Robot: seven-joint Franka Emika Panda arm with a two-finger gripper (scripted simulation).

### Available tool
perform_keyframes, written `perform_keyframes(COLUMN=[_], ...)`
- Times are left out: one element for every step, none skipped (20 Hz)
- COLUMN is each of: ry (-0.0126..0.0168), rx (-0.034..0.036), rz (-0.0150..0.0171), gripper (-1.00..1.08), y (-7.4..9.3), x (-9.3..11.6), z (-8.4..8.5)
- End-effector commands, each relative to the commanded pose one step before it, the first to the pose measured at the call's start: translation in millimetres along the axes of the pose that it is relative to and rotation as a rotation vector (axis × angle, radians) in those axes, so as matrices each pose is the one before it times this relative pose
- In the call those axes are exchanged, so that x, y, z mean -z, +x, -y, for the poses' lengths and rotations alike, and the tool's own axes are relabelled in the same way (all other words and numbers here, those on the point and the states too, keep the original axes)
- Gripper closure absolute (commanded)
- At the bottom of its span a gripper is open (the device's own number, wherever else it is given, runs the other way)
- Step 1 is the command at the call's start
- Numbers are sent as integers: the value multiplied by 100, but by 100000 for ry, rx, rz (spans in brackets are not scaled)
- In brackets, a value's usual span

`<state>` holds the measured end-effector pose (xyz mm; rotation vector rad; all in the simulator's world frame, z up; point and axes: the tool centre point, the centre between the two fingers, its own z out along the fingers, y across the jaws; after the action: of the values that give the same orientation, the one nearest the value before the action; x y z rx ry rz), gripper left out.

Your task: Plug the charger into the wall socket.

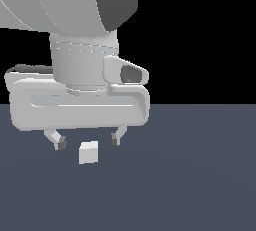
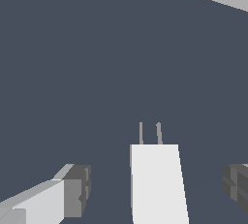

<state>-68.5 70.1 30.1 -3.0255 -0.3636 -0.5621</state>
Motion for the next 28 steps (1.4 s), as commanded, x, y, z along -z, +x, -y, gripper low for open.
perform_keyframes(ry=[-29,0,0,26,0,0,0,0,0,0,0,0,0,0,0,0,0,149,-27,-79,-133,-186,-239,-290,-338,-384,-426,-466], rx=[34,0,0,-8,0,0,0,0,0,0,0,0,0,0,0,0,0,187,-80,-231,-386,-540,-692,-839,-976,-1105,-1225,-1335], rz=[-69,0,0,-40,0,0,0,0,0,0,0,0,0,0,0,0,0,8,-3,-7,-12,-17,-22,-26,-29,-33,-35,-37], gripper=[-92,-92,-92,-92,-92,-92,-92,108,108,108,108,108,108,108,108,108,108,108,108,108,108,108,108,108,108,108,108,108], y=[-339,-94,-75,-51,-40,-24,-8,0,0,0,0,0,0,0,0,0,0,-8,14,43,71,100,127,154,180,204,226,246], x=[-896,-263,-215,-148,-119,-72,-24,0,0,0,0,0,0,0,0,0,0,41,11,32,53,74,95,115,134,152,168,183], z=[3,1,1,2,1,1,0,0,0,0,0,0,0,0,0,0,0,134,-3,-3,-7,-10,-13,-17,-20,-23,-26,-29])
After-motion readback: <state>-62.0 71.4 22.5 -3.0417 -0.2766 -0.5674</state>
